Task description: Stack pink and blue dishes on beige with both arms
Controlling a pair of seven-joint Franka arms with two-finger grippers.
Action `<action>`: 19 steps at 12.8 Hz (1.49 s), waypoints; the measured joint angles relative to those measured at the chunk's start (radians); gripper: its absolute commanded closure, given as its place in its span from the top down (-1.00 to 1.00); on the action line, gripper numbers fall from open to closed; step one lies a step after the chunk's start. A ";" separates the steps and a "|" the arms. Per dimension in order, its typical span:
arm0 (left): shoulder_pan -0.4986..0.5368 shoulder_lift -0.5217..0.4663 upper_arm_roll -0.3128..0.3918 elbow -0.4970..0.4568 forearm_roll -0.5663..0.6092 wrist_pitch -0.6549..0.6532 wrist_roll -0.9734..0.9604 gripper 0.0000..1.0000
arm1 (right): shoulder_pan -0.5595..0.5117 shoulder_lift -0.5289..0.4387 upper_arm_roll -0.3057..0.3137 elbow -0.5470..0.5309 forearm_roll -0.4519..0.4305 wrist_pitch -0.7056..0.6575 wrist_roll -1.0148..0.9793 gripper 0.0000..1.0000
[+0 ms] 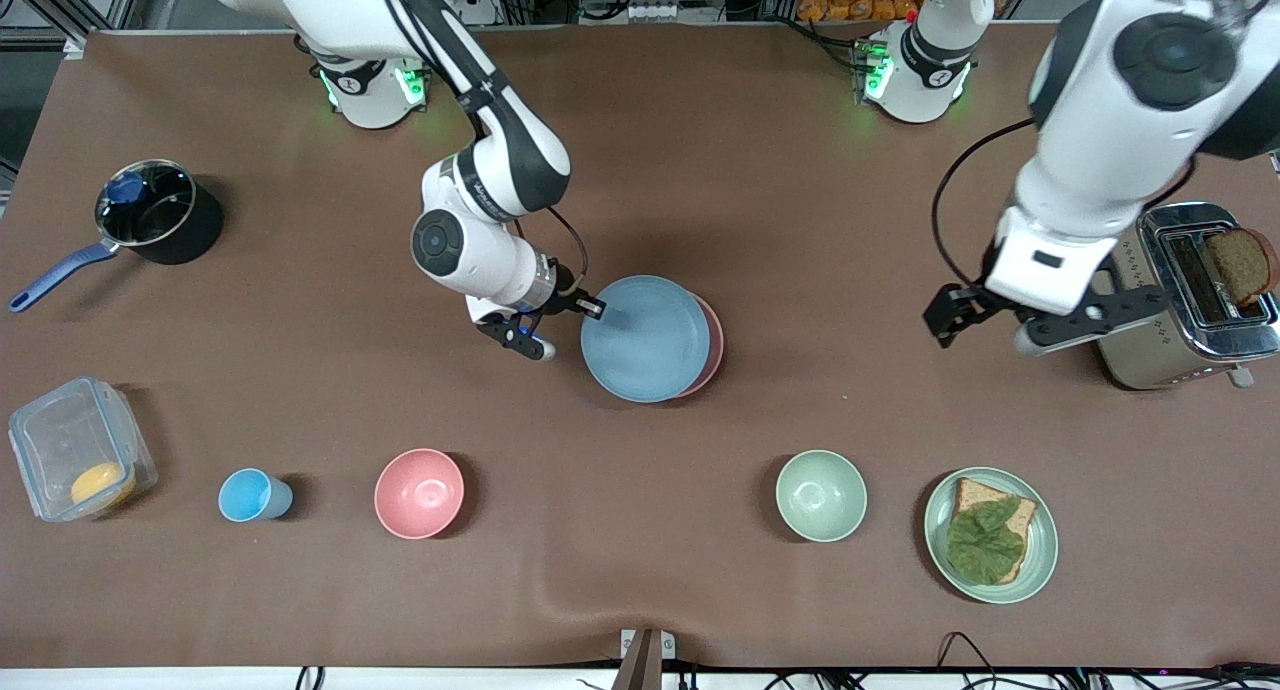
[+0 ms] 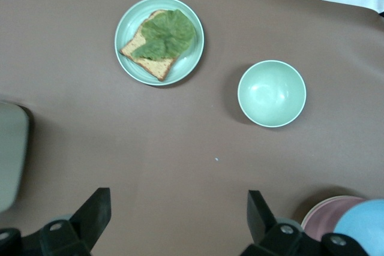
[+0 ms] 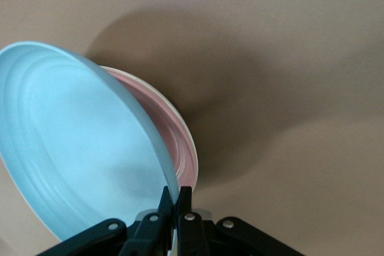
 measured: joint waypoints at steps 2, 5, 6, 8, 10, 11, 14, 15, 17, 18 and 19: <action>-0.045 -0.035 0.123 0.004 -0.080 -0.010 0.099 1.00 | 0.015 0.028 0.000 0.000 0.000 0.043 0.003 -1.00; -0.174 -0.078 0.333 0.009 -0.102 -0.055 0.235 1.00 | 0.019 0.042 0.000 0.001 0.000 0.060 0.008 -1.00; -0.183 -0.088 0.357 0.009 -0.103 -0.070 0.257 1.00 | 0.021 0.042 0.000 0.002 0.000 0.061 0.009 -1.00; -0.174 -0.102 0.366 0.012 -0.108 -0.090 0.293 1.00 | 0.032 0.045 0.000 0.002 0.000 0.067 0.012 0.80; -0.168 -0.109 0.366 0.021 -0.126 -0.117 0.323 1.00 | 0.038 0.048 0.000 0.002 0.000 0.068 0.014 1.00; -0.168 -0.111 0.366 0.025 -0.128 -0.130 0.331 1.00 | 0.038 0.049 -0.001 0.002 0.000 0.069 0.014 1.00; -0.167 -0.112 0.365 0.030 -0.128 -0.162 0.336 1.00 | 0.038 0.035 -0.025 0.017 0.000 0.028 0.014 1.00; -0.167 -0.112 0.365 0.031 -0.128 -0.171 0.336 1.00 | 0.038 0.016 -0.055 0.025 -0.001 -0.023 0.014 1.00; -0.164 -0.112 0.365 0.034 -0.128 -0.186 0.337 1.00 | 0.036 -0.039 -0.153 0.035 -0.015 -0.173 -0.026 1.00; -0.162 -0.113 0.365 0.035 -0.128 -0.189 0.337 1.00 | 0.034 -0.068 -0.214 0.035 -0.037 -0.255 -0.088 1.00; -0.162 -0.113 0.365 0.036 -0.128 -0.195 0.337 1.00 | 0.033 -0.092 -0.277 0.033 -0.052 -0.326 -0.168 1.00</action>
